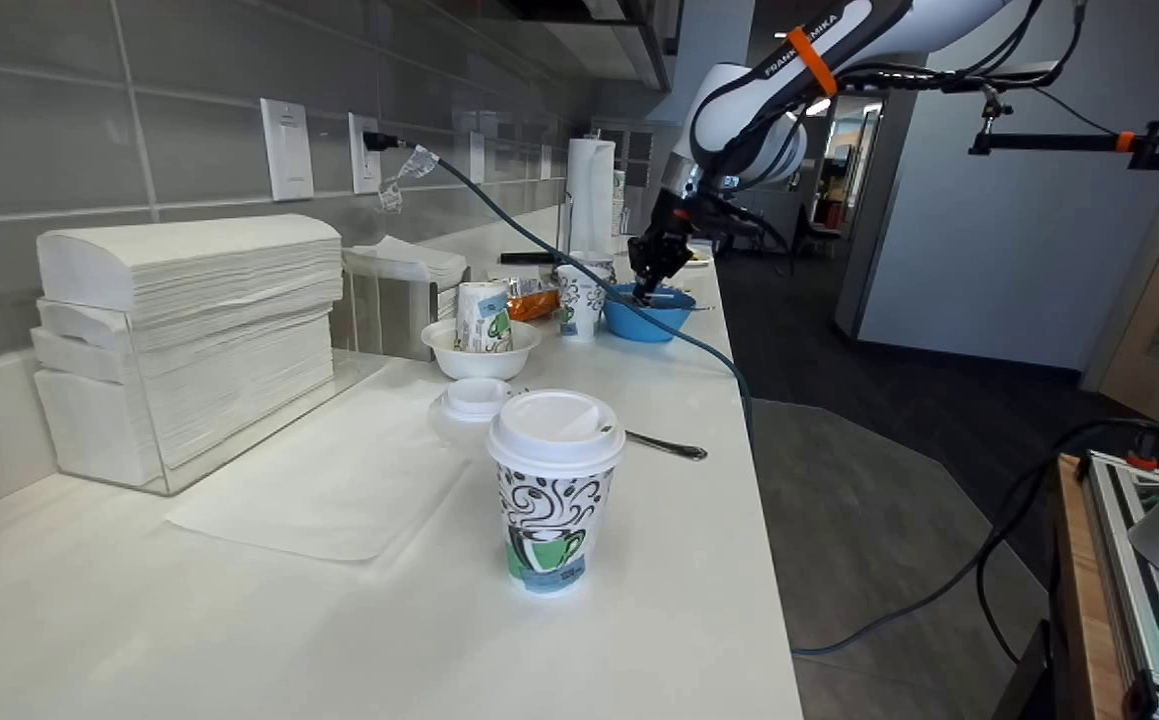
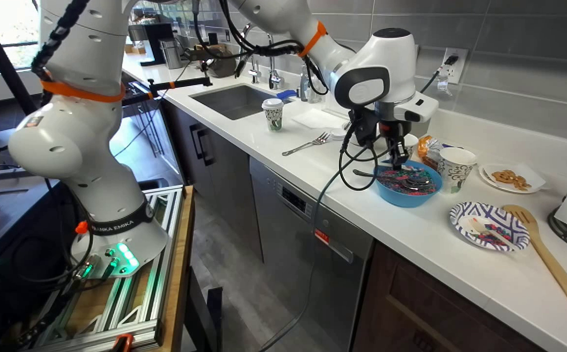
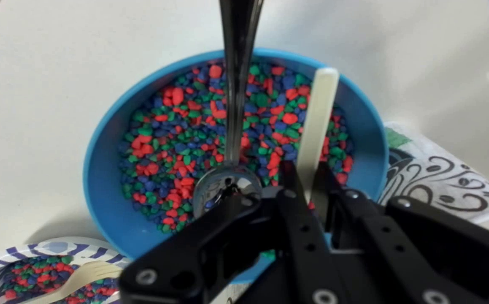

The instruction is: Use the white knife to place some cereal from the blue bowl into the black and white bowl then put the knife in the second coffee cup from the right.

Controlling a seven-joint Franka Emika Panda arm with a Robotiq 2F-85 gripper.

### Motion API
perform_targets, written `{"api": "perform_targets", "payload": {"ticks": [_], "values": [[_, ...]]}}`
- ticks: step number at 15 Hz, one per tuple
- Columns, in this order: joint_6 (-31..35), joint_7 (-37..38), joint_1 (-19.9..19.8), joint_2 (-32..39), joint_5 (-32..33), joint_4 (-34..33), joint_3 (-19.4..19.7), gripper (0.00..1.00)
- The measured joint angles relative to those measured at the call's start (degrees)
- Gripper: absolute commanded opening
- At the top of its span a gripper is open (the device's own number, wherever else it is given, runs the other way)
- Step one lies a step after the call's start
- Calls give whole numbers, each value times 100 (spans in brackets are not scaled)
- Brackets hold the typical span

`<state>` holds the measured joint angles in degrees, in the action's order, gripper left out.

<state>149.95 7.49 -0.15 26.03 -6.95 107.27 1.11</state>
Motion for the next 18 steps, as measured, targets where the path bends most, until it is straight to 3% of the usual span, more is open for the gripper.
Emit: {"api": "perform_targets", "payload": {"ticks": [18], "values": [[838, 35, -1, -558, 81, 927, 128, 3]]}}
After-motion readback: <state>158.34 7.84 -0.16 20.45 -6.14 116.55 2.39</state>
